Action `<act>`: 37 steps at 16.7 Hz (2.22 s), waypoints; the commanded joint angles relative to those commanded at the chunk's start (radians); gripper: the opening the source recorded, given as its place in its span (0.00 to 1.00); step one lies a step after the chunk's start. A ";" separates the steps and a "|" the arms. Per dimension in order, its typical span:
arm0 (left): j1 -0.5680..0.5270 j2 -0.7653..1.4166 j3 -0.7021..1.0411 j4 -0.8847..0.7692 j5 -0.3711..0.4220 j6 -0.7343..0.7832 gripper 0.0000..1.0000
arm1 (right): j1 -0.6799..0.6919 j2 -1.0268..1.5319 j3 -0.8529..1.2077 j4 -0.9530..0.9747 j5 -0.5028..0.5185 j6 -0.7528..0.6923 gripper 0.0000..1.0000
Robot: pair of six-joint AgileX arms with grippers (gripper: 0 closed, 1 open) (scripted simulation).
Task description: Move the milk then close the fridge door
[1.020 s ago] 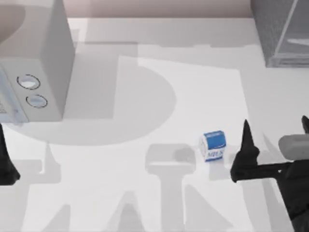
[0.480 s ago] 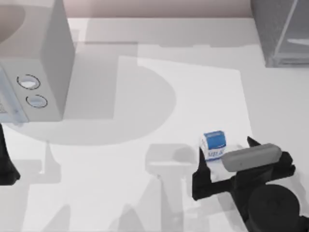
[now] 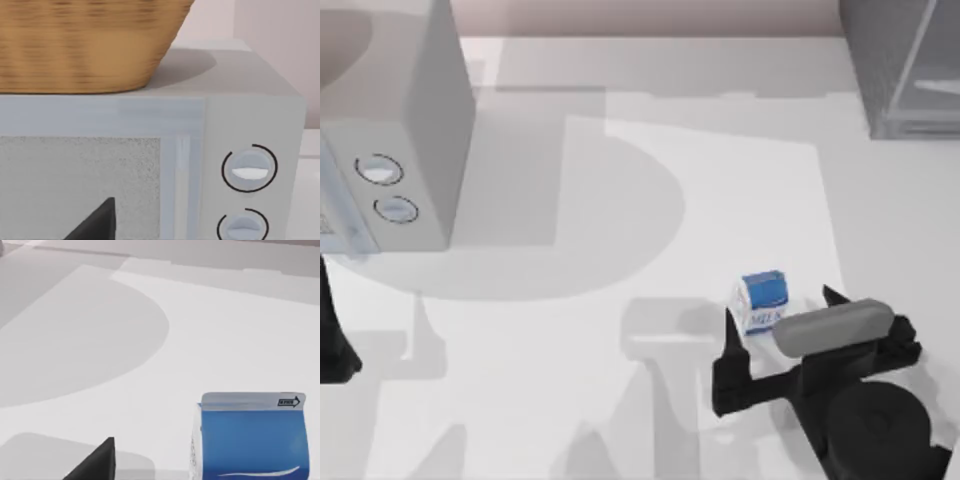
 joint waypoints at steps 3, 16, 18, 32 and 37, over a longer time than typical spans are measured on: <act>0.000 0.000 0.000 0.000 0.000 0.000 1.00 | -0.040 0.031 0.052 -0.009 -0.036 -0.011 1.00; 0.000 0.000 0.000 0.000 0.000 0.000 1.00 | -0.102 0.083 0.132 -0.026 -0.095 -0.030 0.62; 0.000 0.000 0.000 0.000 0.000 0.000 1.00 | -0.102 0.083 0.132 -0.026 -0.095 -0.030 0.47; 0.000 0.000 0.000 0.000 0.000 0.000 1.00 | -0.102 0.083 0.132 -0.026 -0.095 -0.030 0.00; 0.000 0.000 0.000 0.000 0.000 0.000 1.00 | -0.102 0.019 0.129 -0.084 -0.095 -0.029 0.00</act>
